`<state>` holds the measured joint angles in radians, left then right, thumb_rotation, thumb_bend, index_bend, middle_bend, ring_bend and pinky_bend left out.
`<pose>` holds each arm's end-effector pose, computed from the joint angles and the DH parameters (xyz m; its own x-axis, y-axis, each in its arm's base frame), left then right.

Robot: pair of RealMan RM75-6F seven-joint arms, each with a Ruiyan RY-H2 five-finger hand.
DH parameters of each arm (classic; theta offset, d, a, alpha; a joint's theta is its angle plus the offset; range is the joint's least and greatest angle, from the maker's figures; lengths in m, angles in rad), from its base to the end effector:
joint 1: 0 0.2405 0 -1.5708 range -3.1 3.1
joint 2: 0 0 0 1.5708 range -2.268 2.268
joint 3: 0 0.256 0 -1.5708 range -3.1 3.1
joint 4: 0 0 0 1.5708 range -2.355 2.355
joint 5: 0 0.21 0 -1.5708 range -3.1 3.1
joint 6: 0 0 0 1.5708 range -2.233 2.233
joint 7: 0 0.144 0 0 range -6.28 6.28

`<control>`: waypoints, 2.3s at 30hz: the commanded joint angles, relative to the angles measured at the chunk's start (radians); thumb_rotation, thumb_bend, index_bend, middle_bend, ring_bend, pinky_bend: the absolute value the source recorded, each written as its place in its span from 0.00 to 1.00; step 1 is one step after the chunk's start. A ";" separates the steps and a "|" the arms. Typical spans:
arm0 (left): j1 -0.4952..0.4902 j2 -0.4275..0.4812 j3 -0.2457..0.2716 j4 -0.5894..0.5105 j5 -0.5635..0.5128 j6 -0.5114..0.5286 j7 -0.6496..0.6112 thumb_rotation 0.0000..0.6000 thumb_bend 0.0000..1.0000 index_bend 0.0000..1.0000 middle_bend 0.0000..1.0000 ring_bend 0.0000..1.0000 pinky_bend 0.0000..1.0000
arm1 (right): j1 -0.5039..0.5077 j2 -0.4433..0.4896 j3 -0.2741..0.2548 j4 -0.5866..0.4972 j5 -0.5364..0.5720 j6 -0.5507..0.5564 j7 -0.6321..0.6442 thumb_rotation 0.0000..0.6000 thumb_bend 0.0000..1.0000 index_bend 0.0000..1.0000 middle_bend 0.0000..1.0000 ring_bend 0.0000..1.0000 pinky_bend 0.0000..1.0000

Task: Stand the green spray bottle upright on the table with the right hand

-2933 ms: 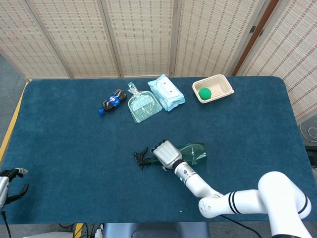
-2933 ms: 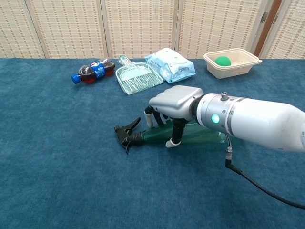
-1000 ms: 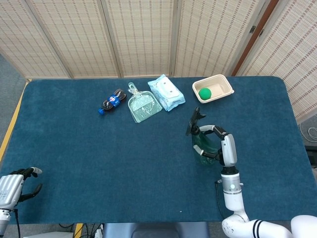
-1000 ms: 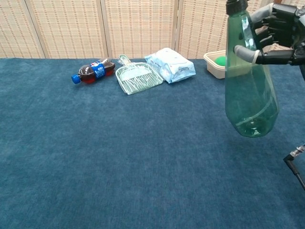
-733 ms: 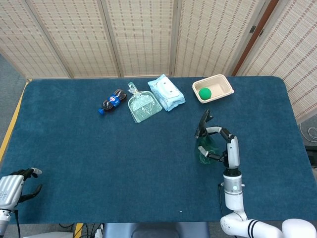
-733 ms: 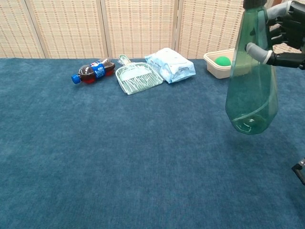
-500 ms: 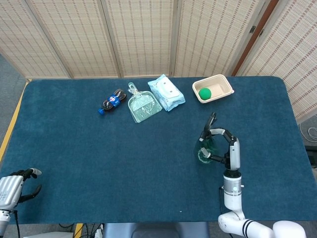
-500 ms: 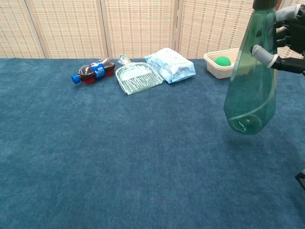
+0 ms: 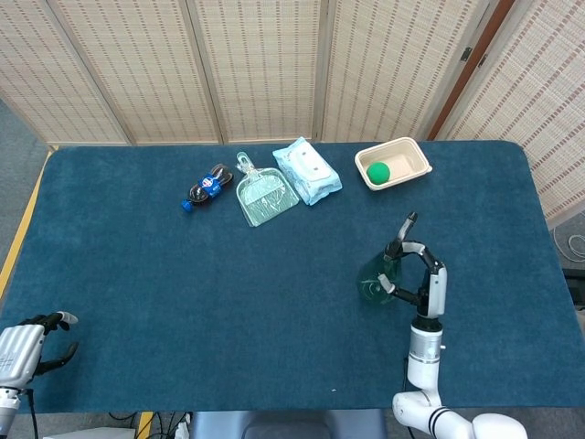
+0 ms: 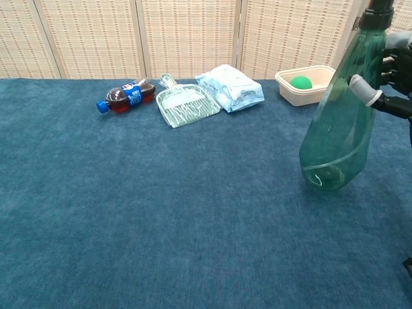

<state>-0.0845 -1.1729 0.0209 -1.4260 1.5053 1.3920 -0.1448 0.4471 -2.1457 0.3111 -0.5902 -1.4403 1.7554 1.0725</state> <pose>-0.3539 0.1670 0.1400 0.3827 0.1550 0.9108 0.9211 0.0126 -0.3892 -0.2282 -0.2871 -0.0205 -0.7037 0.2063 0.6799 -0.6842 -0.4547 -0.5702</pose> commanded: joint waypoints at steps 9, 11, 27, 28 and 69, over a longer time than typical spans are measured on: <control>0.002 -0.003 0.004 0.003 -0.003 -0.004 0.000 1.00 0.30 0.39 0.47 0.43 0.46 | 0.003 -0.060 0.020 0.113 0.030 -0.030 0.096 1.00 0.24 0.53 0.62 0.54 0.54; 0.002 -0.004 0.004 0.004 -0.004 -0.004 -0.002 1.00 0.30 0.38 0.47 0.43 0.46 | 0.006 -0.064 0.021 0.124 0.031 -0.030 0.101 1.00 0.24 0.53 0.62 0.54 0.54; 0.003 -0.006 0.007 0.004 -0.003 -0.008 0.000 1.00 0.30 0.39 0.47 0.43 0.46 | -0.005 -0.074 -0.004 0.175 0.027 -0.047 0.099 1.00 0.24 0.53 0.60 0.52 0.54; 0.002 -0.006 0.007 0.004 -0.002 -0.008 0.002 1.00 0.30 0.39 0.47 0.43 0.46 | -0.007 -0.073 -0.007 0.177 0.025 -0.047 0.097 1.00 0.23 0.53 0.60 0.52 0.54; -0.002 -0.014 0.009 -0.010 -0.002 -0.015 0.023 1.00 0.30 0.39 0.48 0.43 0.46 | -0.124 0.096 -0.123 -0.059 -0.054 -0.025 -0.103 1.00 0.07 0.36 0.36 0.30 0.52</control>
<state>-0.0860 -1.1871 0.0300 -1.4361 1.5030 1.3771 -0.1219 0.3265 -2.0539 0.1915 -0.6446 -1.4908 1.7289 0.9742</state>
